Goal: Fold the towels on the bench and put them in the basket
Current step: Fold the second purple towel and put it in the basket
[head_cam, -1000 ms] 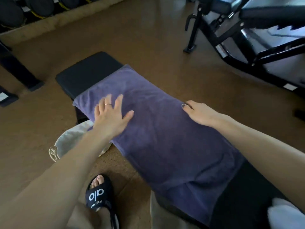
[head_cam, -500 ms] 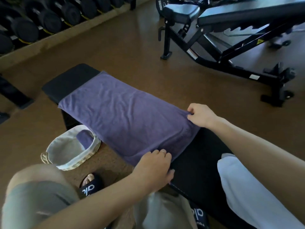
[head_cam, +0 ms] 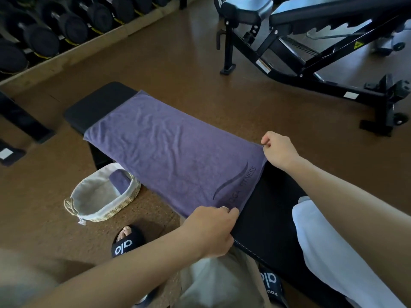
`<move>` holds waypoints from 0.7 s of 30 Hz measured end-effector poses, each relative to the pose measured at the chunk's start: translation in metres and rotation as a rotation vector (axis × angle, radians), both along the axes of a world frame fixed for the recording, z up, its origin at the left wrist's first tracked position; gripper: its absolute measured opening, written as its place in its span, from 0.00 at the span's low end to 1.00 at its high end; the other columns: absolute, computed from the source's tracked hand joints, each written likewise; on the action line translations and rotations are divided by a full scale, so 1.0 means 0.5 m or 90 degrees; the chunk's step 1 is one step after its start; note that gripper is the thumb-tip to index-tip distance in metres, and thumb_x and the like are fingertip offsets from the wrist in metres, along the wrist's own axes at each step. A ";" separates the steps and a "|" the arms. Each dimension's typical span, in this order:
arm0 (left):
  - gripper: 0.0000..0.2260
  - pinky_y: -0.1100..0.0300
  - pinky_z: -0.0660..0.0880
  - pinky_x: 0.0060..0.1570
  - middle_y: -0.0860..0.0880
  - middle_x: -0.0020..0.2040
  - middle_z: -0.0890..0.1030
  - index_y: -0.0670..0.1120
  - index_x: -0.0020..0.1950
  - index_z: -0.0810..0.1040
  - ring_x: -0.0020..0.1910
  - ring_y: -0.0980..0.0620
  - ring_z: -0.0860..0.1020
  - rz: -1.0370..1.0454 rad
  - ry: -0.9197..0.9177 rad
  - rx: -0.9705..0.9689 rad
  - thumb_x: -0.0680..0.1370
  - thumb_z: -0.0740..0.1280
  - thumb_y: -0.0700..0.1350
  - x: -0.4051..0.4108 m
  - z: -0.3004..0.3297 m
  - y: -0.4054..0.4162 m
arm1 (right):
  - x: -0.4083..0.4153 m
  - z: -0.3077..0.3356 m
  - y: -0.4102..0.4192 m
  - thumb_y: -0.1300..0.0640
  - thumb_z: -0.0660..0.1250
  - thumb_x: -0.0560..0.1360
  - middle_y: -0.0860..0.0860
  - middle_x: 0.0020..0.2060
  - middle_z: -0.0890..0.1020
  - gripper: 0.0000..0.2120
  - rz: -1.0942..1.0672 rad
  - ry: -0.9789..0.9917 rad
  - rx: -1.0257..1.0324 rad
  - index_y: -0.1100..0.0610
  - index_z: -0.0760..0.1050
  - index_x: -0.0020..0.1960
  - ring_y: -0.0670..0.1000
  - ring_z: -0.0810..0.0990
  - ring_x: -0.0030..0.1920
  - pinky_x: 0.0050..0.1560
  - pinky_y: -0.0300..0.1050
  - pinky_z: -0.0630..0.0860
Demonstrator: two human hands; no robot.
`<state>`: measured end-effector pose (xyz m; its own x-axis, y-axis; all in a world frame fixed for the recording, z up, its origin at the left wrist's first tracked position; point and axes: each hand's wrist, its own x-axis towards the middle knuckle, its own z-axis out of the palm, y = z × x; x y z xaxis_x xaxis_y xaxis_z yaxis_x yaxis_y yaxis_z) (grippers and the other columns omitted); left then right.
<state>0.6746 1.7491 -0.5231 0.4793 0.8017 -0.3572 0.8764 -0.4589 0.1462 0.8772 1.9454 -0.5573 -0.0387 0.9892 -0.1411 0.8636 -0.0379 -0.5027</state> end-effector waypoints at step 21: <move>0.11 0.48 0.77 0.46 0.47 0.54 0.80 0.48 0.59 0.75 0.49 0.44 0.79 -0.141 -0.104 -0.019 0.84 0.57 0.49 -0.079 -0.033 -0.035 | -0.037 0.038 -0.002 0.59 0.64 0.80 0.59 0.63 0.75 0.17 0.156 -0.452 -0.070 0.57 0.70 0.68 0.61 0.76 0.62 0.60 0.56 0.75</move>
<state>0.6353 1.7314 -0.5394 0.6949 0.6613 -0.2824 0.7189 -0.6299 0.2940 0.8588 1.9443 -0.5385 -0.1193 0.9429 -0.3109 0.9683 0.1796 0.1733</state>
